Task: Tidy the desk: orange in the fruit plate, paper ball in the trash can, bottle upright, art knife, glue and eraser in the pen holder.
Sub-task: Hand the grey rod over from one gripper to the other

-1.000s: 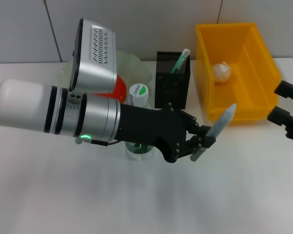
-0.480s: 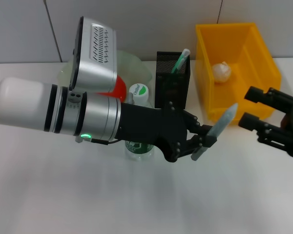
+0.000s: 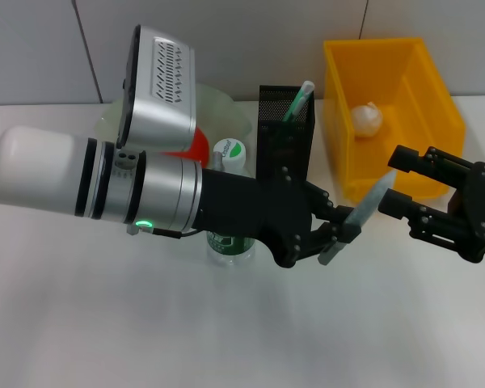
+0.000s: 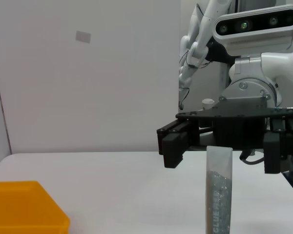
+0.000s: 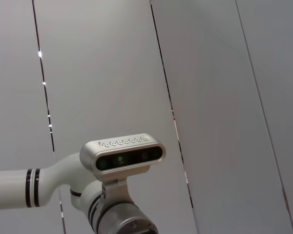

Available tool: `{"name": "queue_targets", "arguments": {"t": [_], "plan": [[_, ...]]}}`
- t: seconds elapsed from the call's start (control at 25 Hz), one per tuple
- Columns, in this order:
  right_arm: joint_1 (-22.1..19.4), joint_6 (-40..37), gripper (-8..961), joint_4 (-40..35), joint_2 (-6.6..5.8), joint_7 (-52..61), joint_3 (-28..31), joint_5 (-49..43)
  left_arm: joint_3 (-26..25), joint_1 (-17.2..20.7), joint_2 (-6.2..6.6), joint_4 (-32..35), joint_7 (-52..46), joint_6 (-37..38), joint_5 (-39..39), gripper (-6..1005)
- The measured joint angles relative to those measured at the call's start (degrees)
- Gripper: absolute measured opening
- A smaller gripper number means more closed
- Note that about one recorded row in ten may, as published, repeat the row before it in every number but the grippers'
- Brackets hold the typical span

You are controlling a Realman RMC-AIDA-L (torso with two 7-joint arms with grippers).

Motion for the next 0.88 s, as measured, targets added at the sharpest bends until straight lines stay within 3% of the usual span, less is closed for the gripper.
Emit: {"name": "queue_targets", "arguments": {"t": [0.24,0.6,0.88], "plan": [[0.37,0.66,693,-0.98,-0.01,-0.2,-0.02,-0.05,0.0,-0.09,-0.05,-0.11,0.54,-0.11,0.0,153],[0.8,0.77,506,-1.32,-0.09,-0.33,-0.01,-0.24,-0.01,-0.09,-0.09,-0.19,0.63,-0.17,-0.01,157],[0.8,1.24,495,-1.5,-0.05,-0.32,-0.35,-0.31,0.0,-0.15,-0.09,-0.03,0.62,-0.17,-0.15,160]]}}
